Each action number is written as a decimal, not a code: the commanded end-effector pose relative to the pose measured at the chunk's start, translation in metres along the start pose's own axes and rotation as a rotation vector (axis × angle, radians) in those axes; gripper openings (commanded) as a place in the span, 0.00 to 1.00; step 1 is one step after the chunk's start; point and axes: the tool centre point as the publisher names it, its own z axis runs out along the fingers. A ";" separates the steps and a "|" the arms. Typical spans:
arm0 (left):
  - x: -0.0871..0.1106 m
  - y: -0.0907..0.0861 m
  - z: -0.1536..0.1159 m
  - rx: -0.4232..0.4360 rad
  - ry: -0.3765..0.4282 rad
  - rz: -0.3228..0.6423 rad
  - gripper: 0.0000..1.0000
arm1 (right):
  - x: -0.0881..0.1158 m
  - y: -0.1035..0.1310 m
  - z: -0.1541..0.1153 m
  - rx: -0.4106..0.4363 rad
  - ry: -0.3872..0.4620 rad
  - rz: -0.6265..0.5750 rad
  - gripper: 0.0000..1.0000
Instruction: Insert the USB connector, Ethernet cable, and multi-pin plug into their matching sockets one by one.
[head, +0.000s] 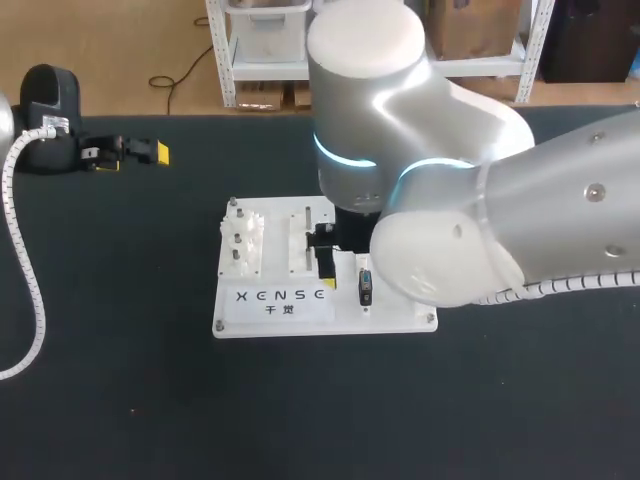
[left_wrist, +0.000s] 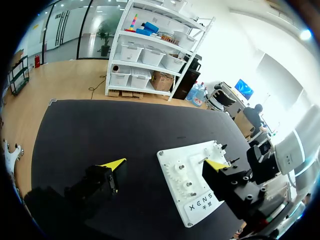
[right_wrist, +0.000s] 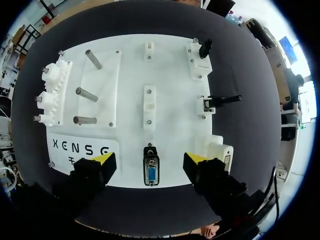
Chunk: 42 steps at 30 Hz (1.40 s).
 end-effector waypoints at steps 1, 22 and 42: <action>0.000 0.000 0.000 0.000 0.000 0.000 1.00 | -0.001 -0.001 0.000 -0.010 0.009 0.004 0.46; 0.000 0.000 0.000 0.000 0.000 0.000 1.00 | 0.008 -0.007 0.006 -0.029 0.048 0.019 0.29; 0.000 0.000 0.000 0.000 0.000 0.000 1.00 | 0.002 -0.005 -0.004 0.007 0.025 -0.037 0.00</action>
